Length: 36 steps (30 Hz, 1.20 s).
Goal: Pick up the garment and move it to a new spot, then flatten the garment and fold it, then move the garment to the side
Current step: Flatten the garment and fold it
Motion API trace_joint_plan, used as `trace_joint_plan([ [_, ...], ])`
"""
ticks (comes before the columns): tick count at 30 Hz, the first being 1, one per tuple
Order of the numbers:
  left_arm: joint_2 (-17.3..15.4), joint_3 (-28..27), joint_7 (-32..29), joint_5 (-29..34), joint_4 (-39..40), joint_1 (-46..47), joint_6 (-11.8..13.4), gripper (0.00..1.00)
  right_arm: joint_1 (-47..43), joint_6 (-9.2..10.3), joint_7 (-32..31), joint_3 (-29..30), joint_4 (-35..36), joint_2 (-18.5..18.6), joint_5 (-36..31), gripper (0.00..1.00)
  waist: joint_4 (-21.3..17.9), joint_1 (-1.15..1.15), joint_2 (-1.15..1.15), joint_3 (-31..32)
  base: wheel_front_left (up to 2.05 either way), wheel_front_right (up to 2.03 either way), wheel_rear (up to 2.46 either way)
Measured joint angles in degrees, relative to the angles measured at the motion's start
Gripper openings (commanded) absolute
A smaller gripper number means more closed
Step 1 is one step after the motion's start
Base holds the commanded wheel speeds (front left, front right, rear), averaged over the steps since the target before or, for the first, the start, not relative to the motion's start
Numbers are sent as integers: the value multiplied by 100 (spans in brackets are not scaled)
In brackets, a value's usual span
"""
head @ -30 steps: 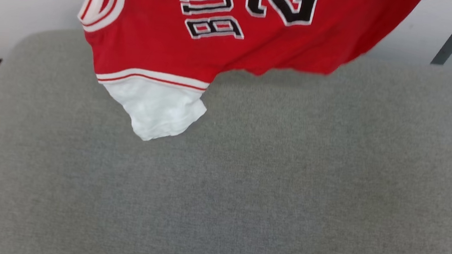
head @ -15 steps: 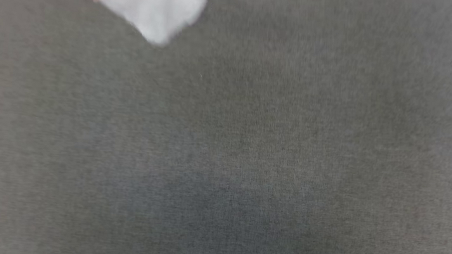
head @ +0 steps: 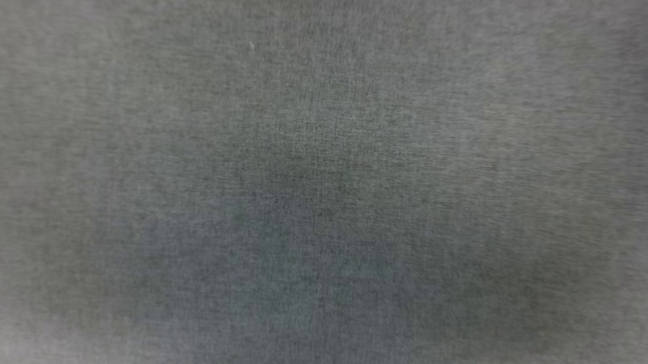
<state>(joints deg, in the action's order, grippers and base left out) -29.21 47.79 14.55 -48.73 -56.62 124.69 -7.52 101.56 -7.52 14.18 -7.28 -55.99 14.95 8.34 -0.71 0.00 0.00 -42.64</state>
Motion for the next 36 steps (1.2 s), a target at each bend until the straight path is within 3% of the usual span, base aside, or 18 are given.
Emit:
trace_joint_plan([
  [11, 121, 319, 35, -486, -124, -1121, 0, 0, -257, 0, 64, -226, -660, -256, 2, 0, 271, 0, 0, -697, 0, 0, 0],
  [22, -151, 1308, -435, -1065, 711, -2814, -1, 0, -1271, 0, -92, -1386, -554, 71, 901, 0, 573, 0, 0, 44, 0, 0, 0],
  [26, -399, 1586, -569, -1336, 1261, -3511, -2, 0, -2067, 0, -371, -1931, -62, 383, 1567, 0, 642, 0, 0, 557, 0, 0, 0],
  [30, -699, 1834, -595, -1530, 1771, -4381, -2, 0, -3134, 0, -759, -2536, 887, 896, 2393, 0, 701, 0, 0, 1092, 0, 0, 0],
  [33, -1001, 1940, -639, -1688, 2304, -5089, 164, 0, -4024, 0, -1053, -2948, 1767, 1450, 2949, 0, 737, 0, 0, 1501, 0, 0, 0],
  [36, -1332, 2026, -647, -1953, 3074, -5885, 520, 0, -4888, 0, -1230, -3095, 2526, 2056, 3375, 0, 767, 0, 0, 1901, 0, 0, 0],
])
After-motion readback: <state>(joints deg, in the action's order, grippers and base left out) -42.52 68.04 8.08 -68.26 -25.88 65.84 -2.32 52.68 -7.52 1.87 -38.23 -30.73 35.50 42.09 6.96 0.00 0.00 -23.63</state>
